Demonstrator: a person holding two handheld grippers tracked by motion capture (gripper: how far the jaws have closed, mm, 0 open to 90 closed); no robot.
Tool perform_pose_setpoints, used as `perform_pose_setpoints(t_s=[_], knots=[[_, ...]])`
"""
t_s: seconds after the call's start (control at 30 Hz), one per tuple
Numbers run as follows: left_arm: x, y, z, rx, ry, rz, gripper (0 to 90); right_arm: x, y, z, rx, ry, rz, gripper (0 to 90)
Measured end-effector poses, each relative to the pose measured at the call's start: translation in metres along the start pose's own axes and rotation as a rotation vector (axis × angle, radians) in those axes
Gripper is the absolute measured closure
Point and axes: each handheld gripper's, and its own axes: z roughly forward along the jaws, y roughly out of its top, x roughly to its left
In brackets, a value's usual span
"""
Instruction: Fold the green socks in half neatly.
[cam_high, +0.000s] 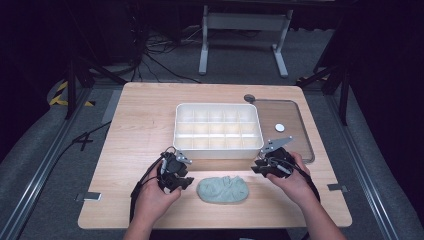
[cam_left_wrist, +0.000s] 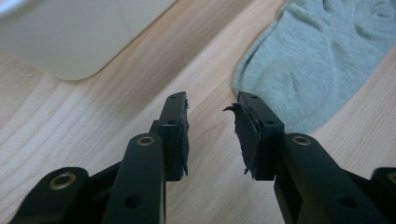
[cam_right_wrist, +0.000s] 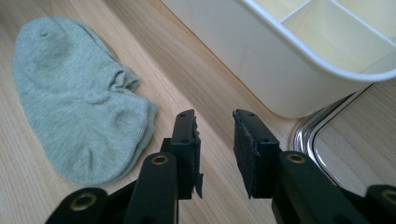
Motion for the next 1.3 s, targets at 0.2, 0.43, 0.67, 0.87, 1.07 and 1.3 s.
perform_pose_setpoints(t_s=[0.2, 0.43, 0.67, 0.87, 1.07, 1.3], knots=[[0.004, 0.001, -0.009, 0.01, -0.011, 0.012, 63.8, 0.004, 0.0, -0.005, -0.005, 0.012, -0.005, 68.7], [0.001, -0.004, -0.011, 0.003, -0.045, -0.005, 66.2, 0.008, 0.0, -0.006, 0.013, 0.023, 0.014, 69.3], [-0.006, 0.005, -0.008, -0.02, -0.111, 0.008, 67.7, 0.016, -0.001, -0.004, 0.017, 0.041, -0.013, 68.2], [-0.008, 0.014, -0.004, -0.001, -0.197, -0.053, 73.1, 0.022, -0.006, -0.003, -0.004, 0.07, -0.011, 65.5], [-0.009, 0.019, 0.004, -0.009, -0.213, -0.071, 66.7, 0.029, -0.011, -0.001, -0.03, 0.081, -0.017, 67.3], [-0.012, 0.019, 0.023, 0.054, -0.2, -0.097, 62.8, 0.035, -0.012, 0.0, -0.031, 0.099, -0.015, 67.7]])
